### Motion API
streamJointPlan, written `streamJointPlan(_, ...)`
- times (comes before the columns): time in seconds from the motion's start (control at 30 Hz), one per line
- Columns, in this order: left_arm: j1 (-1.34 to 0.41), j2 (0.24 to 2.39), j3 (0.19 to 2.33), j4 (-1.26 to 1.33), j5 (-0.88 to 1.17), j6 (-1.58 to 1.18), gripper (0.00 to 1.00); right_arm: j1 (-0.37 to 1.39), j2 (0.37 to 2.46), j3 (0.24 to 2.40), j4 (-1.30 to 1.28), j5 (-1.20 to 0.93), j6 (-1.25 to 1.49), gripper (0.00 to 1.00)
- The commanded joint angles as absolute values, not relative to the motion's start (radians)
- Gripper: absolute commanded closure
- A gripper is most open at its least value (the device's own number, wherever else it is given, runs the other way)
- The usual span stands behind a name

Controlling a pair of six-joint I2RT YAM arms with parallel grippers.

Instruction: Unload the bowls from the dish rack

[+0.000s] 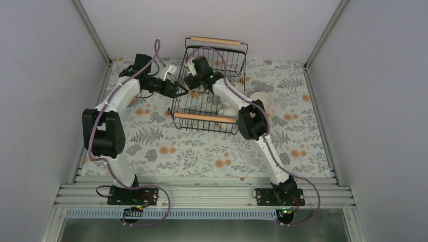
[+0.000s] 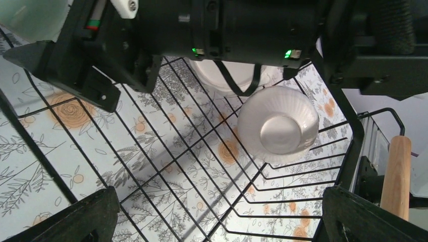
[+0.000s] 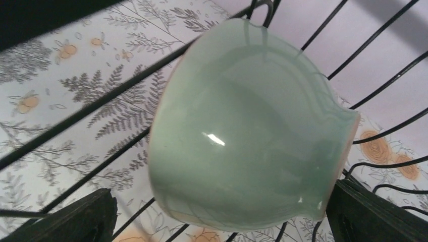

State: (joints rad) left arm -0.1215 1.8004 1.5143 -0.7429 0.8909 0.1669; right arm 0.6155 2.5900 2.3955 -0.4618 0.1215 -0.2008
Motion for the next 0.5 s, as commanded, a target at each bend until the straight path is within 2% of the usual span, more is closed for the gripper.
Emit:
streamJointPlan(0.0,-0.133,1.817,1.509,-0.731,0.935,0.156,0.0,0.626,2.621,2.426,-0.398,0.201,-0.23,0.0)
streamJointPlan(0.37,-0.146,1.799,1.499,-0.725,0.946,0.154,0.0,0.626,2.652,2.42,-0.305,0.304,-0.265,0.0)
streamJointPlan(0.47,-0.146,1.797,1.497,-0.726,0.948,0.156,0.0,0.626,2.651,2.417,-0.296,0.291,-0.267,0.04)
